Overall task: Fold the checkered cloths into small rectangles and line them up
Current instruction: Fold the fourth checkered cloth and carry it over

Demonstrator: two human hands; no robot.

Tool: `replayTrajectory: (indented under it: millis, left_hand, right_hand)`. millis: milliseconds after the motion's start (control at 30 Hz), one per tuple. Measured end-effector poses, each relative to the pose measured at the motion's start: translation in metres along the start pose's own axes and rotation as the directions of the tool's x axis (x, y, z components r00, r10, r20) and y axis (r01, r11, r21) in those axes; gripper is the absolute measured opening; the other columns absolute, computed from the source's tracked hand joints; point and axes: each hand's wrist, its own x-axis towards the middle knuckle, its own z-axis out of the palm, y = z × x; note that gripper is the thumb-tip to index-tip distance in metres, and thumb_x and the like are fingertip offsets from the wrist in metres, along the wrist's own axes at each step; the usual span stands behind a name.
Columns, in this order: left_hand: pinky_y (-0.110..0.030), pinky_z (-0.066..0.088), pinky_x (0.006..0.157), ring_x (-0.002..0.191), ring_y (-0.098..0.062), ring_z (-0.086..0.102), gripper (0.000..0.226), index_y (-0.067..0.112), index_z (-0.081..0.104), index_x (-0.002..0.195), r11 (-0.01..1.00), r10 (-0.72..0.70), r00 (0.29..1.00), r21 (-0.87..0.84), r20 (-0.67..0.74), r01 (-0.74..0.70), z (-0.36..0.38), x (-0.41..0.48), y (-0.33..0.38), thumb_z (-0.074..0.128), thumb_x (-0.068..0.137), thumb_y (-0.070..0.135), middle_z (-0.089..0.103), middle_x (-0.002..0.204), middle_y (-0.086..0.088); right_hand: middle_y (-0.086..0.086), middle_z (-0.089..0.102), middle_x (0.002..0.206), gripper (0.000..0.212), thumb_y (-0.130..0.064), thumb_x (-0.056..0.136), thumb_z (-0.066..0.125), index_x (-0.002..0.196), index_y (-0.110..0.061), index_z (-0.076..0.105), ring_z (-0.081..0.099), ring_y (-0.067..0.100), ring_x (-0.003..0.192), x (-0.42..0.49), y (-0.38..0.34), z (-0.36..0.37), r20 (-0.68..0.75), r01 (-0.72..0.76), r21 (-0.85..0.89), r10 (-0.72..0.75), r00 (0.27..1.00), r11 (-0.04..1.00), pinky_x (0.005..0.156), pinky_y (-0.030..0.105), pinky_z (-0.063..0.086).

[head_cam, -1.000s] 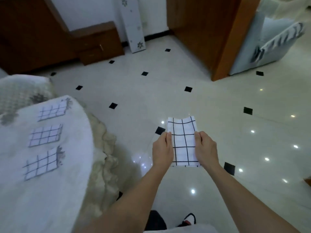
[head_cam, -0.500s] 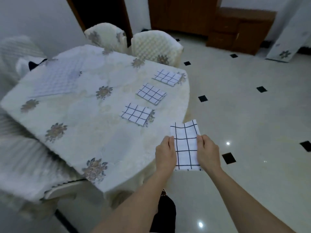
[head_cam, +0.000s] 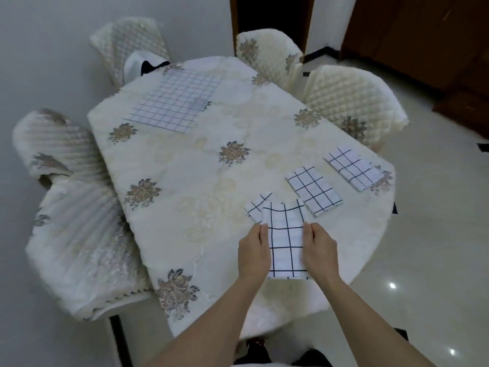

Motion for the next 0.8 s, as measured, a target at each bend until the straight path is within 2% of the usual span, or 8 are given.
replayTrajectory:
  millis: [200,400,567,800]
  left_hand:
    - [-0.028,0.025,0.05,0.051,-0.009,0.029,0.039,0.024,0.038,0.069,0.995,-0.094,0.981,0.002,-0.171,0.096,-0.016,0.033,-0.011,0.039,0.106,0.035,0.039,0.058,0.005]
    - [-0.029,0.027,0.05,0.052,-0.009,0.032,0.035,0.02,0.042,0.076,0.983,-0.178,0.928,-0.026,-0.326,0.18,-0.029,0.05,-0.013,0.038,0.106,0.038,0.041,0.059,0.004]
    - [-0.027,0.027,0.049,0.05,-0.008,0.033,0.032,0.026,0.038,0.075,0.971,-0.228,0.88,-0.035,-0.417,0.235,-0.03,0.049,-0.021,0.039,0.105,0.036,0.041,0.058,0.007]
    - [-0.032,0.034,0.052,0.054,-0.013,0.044,0.028,0.02,0.047,0.081,0.945,-0.305,0.82,-0.049,-0.484,0.322,-0.03,0.03,-0.055,0.041,0.105,0.034,0.05,0.061,0.003]
  right_hand:
    - [-0.003,0.044,0.059,0.042,-0.033,0.106,0.037,0.066,-0.021,0.037,0.043,0.015,0.057,0.046,-0.027,0.037,0.189,0.15,-0.034,-0.141,0.972,0.988,0.052,0.033,0.03]
    - [-0.001,0.049,0.061,0.041,-0.037,0.105,0.036,0.07,-0.018,0.043,0.045,0.015,0.057,0.078,-0.047,0.064,0.373,0.268,-0.016,-0.243,0.896,0.963,0.052,0.032,0.032]
    - [0.004,0.053,0.066,0.041,-0.038,0.106,0.036,0.074,-0.014,0.046,0.05,0.019,0.062,0.088,-0.05,0.081,0.472,0.317,-0.03,-0.266,0.84,0.948,0.057,0.038,0.039]
    - [0.001,0.053,0.064,0.037,-0.038,0.105,0.038,0.073,-0.018,0.043,0.048,0.017,0.059,0.076,-0.039,0.105,0.574,0.362,-0.067,-0.261,0.776,0.93,0.055,0.037,0.038]
